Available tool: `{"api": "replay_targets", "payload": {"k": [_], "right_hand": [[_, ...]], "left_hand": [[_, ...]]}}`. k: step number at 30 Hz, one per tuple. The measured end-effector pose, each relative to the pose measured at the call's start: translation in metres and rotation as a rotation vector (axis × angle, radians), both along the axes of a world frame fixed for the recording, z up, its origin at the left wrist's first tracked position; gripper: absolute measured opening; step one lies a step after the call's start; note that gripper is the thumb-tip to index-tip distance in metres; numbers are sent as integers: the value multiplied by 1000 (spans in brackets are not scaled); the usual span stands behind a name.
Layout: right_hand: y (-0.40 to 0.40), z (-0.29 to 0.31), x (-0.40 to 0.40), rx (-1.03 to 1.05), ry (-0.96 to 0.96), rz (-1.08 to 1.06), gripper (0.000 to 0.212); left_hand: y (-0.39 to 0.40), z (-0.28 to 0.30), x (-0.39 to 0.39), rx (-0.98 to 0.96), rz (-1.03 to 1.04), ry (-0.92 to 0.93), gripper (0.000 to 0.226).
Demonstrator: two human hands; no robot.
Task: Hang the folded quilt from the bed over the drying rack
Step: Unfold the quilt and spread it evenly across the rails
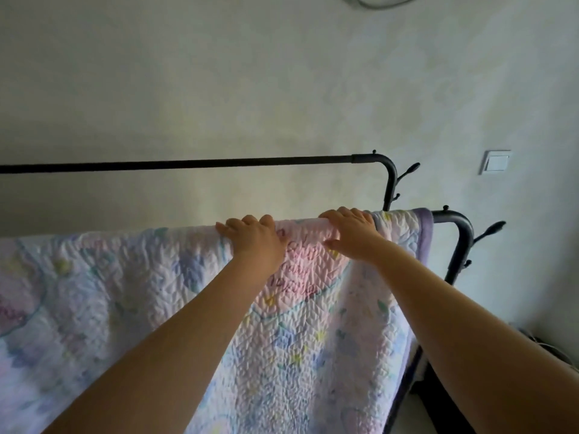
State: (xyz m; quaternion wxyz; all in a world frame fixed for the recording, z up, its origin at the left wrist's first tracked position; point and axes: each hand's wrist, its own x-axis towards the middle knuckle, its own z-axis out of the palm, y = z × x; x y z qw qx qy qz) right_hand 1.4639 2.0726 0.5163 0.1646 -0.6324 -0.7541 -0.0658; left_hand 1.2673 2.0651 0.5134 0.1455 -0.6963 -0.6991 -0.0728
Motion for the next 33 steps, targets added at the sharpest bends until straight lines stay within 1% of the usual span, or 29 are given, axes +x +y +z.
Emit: {"api": "replay_targets", "payload": {"k": [1, 2, 3, 5, 6, 7, 8, 9, 12, 15, 17, 18, 20, 22, 24, 26, 28, 31, 33], "right_hand": [[-2, 2, 2, 0, 17, 50, 60], [-6, 3, 2, -4, 76, 125, 60], [-12, 5, 8, -13, 196, 221, 58], [-24, 5, 23, -32, 538, 382, 46], [-31, 5, 34, -21, 664, 408, 41], [-36, 3, 43, 10, 721, 399, 36], [-40, 2, 71, 48, 736, 374, 34], [-41, -1, 81, 91, 723, 323, 32], [-37, -8, 116, 185, 693, 47, 24], [-35, -22, 152, 237, 747, -203, 15], [-39, -29, 160, 213, 774, -276, 25], [-39, -31, 161, 154, 782, -280, 32], [-40, -32, 159, 16, 726, -242, 36], [-38, -30, 155, -52, 646, -216, 32], [-38, -25, 154, -73, 620, -216, 26], [-37, -15, 158, -29, 607, -232, 19], [-36, -1, 169, 48, 656, -244, 16], [-31, 17, 187, 124, 719, -229, 20], [-24, 22, 199, 158, 782, -251, 21]], "left_hand": [[-1, 0, 12, 19, -21, 10, 62], [-2, -1, 24, 49, -59, 20, 60], [-4, -3, 41, 91, -96, 26, 57], [-7, -6, 74, 162, -137, 17, 49], [-8, -8, 93, 168, -146, 4, 45], [-8, -9, 105, 177, -160, 0, 43], [-10, -9, 132, 198, -166, 18, 41], [-10, -10, 139, 210, -174, 26, 40], [-4, -13, 144, 219, -162, 43, 33], [-5, -10, 149, 190, -117, 34, 34], [-6, -9, 150, 178, -81, 25, 35], [-6, -9, 151, 167, -70, 24, 36], [-7, -6, 154, 135, -56, 20, 37], [-7, -3, 159, 105, -45, 7, 37], [-7, -1, 161, 84, -33, 6, 36], [-5, 1, 160, 79, -29, 8, 34], [-3, 5, 157, 60, -30, 3, 36], [-3, 10, 158, 22, -35, -8, 38], [-2, 11, 165, 33, -88, -11, 40]]}}
